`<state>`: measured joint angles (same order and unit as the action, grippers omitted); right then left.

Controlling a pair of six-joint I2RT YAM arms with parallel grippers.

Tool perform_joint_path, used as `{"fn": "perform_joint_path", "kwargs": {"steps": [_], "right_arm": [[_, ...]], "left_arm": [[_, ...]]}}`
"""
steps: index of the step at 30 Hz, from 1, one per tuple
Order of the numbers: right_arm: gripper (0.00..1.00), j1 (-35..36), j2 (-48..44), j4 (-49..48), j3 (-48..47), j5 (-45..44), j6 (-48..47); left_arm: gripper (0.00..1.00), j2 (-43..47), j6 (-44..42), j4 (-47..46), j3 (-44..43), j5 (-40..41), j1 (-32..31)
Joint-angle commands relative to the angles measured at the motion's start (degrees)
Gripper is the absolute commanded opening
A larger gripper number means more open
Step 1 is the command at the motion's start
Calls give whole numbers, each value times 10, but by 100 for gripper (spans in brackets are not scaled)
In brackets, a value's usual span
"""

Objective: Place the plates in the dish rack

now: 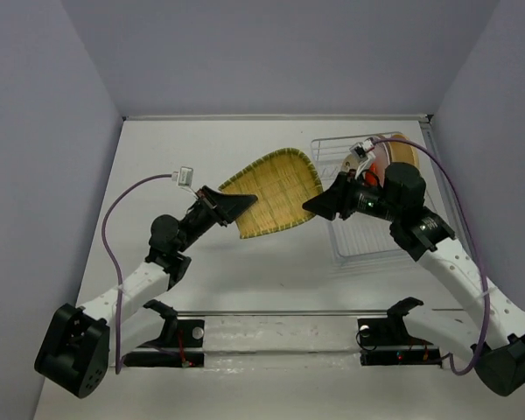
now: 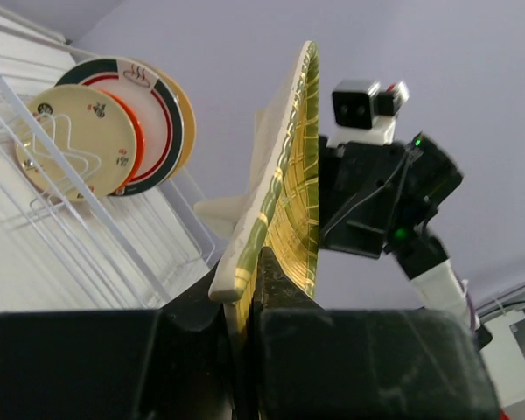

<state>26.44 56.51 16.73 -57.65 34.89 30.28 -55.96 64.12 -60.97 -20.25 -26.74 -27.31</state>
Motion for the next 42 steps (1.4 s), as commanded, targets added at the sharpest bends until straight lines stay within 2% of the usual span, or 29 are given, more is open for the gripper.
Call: {"fn": "perform_joint_path", "kwargs": {"steps": [1, 5, 10, 11, 13, 14, 15, 16, 17, 19, 20, 23, 24, 26, 27, 29, 31, 33, 35, 39, 42], "right_arm": [[59, 28, -26, -250, 75, -41, 117], [60, 59, -25, -329, 129, -70, 163], [58, 92, -1, -403, 130, -125, 177], [50, 92, -3, -412, 132, -153, 187], [26, 100, -10, -413, 130, -194, 190], [12, 100, -21, -399, 126, -214, 183], [7, 100, -26, -382, 118, -261, 175], [7, 100, -32, -341, 99, -281, 165], [7, 100, -43, -321, 89, -298, 145], [7, 100, -51, -248, 49, -350, 119], [7, 100, -54, -221, 35, -376, 93], [7, 100, -47, -107, -33, -486, 23], [7, 100, -39, -79, -53, -514, 5], [7, 100, -18, -1, -111, -576, -43], [7, 100, 10, 18, -127, -646, -60], [7, 100, 42, 74, -156, -706, -98], [7, 100, 88, 115, -194, -779, -129], [7, 100, 117, 143, -236, -839, -143], [7, 94, 155, 181, -264, -863, -159], [7, 67, 213, 260, -342, -856, -153], [7, 53, 251, 285, -357, -848, -153]], "left_arm": [[5, 31, 45, -122, -24, 50, -7], [5, 42, 44, -114, -30, 62, -15], [5, 37, 43, -105, -30, 54, -24], [5, 38, 43, -100, -25, 52, -27], [6, 42, 41, -91, -21, 44, -26], [12, 45, 25, -65, -21, 41, -26], [18, 55, 11, -43, -27, 35, -27], [25, 60, -4, -20, -31, 25, -27], [46, 76, -35, 33, -36, 20, -25], [69, 95, -72, 102, -51, 11, -22], [98, 106, -93, 175, -59, 9, -21], [99, 153, -209, 325, -108, 12, -16], [99, 161, -210, 362, -121, 18, -16], [99, 174, -280, 459, -145, 31, -16], [99, 187, -303, 488, -166, 45, -16], [99, 202, -373, 559, -185, 64, -16], [99, 232, -437, 613, -203, 117, -16], [99, 248, -470, 640, -192, 190, -16], [99, 262, -481, 650, -175, 222, -15], [99, 263, -486, 640, -177, 195, -13], [99, 263, -488, 643, -178, 190, -3]]}}
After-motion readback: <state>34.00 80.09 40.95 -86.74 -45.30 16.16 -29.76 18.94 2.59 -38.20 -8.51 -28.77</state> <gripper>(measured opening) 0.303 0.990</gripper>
